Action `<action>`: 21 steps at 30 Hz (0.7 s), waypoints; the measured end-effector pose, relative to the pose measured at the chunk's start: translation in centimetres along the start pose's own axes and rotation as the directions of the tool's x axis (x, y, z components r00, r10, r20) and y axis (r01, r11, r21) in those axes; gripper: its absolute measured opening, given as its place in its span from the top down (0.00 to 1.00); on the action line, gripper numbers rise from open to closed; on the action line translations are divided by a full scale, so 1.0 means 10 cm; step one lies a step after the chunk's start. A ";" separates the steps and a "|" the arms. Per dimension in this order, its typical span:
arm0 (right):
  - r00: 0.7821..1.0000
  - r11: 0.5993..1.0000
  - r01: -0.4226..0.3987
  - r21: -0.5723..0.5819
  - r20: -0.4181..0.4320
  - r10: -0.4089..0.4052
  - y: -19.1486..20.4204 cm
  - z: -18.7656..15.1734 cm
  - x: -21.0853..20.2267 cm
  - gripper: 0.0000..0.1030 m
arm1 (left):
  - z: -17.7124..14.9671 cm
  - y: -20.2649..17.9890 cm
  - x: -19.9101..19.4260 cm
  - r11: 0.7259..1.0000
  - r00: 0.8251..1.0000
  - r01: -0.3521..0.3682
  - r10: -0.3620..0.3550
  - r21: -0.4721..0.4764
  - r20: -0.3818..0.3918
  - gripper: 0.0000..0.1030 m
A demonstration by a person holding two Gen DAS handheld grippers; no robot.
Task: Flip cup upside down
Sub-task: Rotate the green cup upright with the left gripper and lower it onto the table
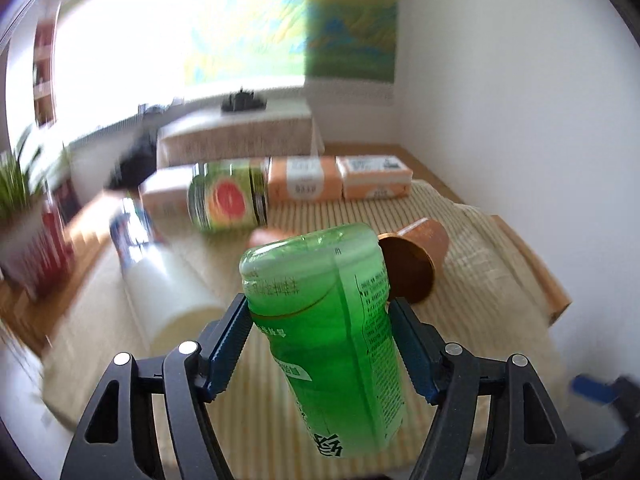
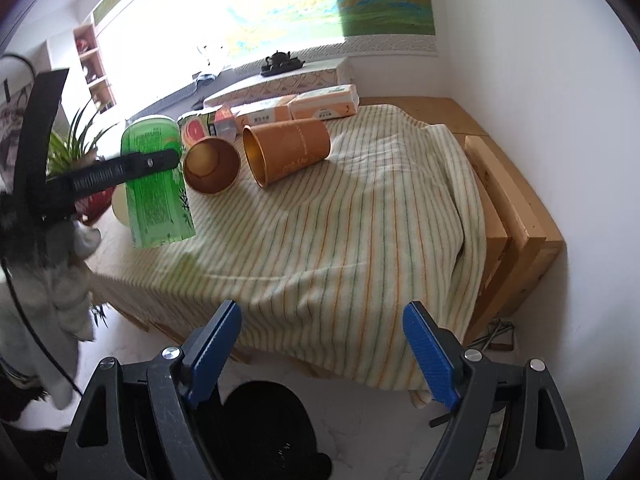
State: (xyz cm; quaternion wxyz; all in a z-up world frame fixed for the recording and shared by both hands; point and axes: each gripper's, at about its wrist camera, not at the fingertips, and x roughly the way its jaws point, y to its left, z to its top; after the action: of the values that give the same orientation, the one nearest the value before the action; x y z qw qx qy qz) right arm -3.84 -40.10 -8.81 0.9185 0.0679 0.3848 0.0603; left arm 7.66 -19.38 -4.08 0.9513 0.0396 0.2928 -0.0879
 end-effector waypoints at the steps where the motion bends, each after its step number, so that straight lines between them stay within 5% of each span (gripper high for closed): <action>1: 1.000 1.000 -0.002 0.010 0.003 0.002 0.01 0.00 0.01 0.23 | -0.01 -0.03 -0.01 0.999 0.999 -0.014 0.013 0.031 0.033 0.30; 9: 1.000 0.999 -0.003 0.045 0.009 0.002 0.09 0.04 0.07 0.23 | -0.12 -0.10 0.01 0.996 0.987 -0.024 0.010 0.086 0.160 0.30; 21: 1.000 0.999 0.028 0.031 0.002 -0.028 0.30 0.11 0.12 0.23 | -0.22 0.07 0.04 0.998 0.980 0.036 -0.045 0.048 0.196 0.30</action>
State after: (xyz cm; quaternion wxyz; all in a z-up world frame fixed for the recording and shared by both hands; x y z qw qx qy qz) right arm -2.37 -37.03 -8.37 0.9185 0.0770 0.3856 0.0413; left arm 6.96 -18.47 -6.09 0.9725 0.0456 0.1959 -0.1173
